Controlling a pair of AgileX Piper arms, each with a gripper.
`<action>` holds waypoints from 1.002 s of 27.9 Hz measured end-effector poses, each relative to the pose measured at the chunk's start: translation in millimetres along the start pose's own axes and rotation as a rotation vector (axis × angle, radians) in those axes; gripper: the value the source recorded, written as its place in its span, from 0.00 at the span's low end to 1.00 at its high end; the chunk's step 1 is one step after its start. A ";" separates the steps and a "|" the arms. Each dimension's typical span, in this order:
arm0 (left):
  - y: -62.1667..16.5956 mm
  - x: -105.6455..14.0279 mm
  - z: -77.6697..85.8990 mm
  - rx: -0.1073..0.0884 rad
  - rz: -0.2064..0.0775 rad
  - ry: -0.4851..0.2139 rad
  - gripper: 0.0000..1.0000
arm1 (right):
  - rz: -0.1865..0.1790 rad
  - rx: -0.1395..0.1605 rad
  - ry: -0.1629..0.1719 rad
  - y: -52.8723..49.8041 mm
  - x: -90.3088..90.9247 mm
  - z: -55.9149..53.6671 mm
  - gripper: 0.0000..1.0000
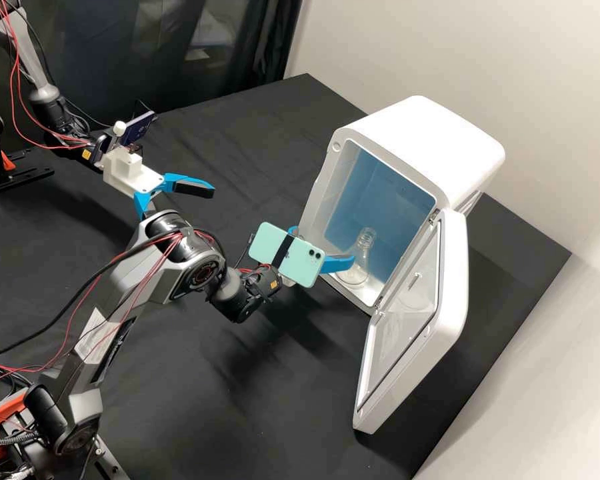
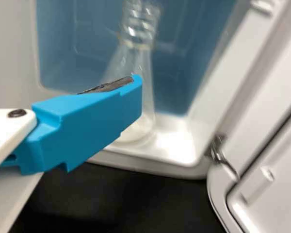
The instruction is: Take the flask out of the incubator
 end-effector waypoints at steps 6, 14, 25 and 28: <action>-0.3 0.1 0.9 0.001 -0.002 -0.005 1.00 | 0.047 0.024 -0.003 12.4 -18.0 3.8 1.00; -1.2 0.3 0.5 0.000 -0.005 -0.004 1.00 | 0.097 0.041 -0.011 25.9 -16.4 11.2 1.00; -1.6 0.4 0.4 0.000 -0.006 -0.003 1.00 | 0.068 0.044 -0.044 19.7 4.8 20.6 1.00; -1.6 0.4 0.4 0.000 -0.006 -0.003 1.00 | 0.050 0.042 -0.035 13.5 10.5 16.3 1.00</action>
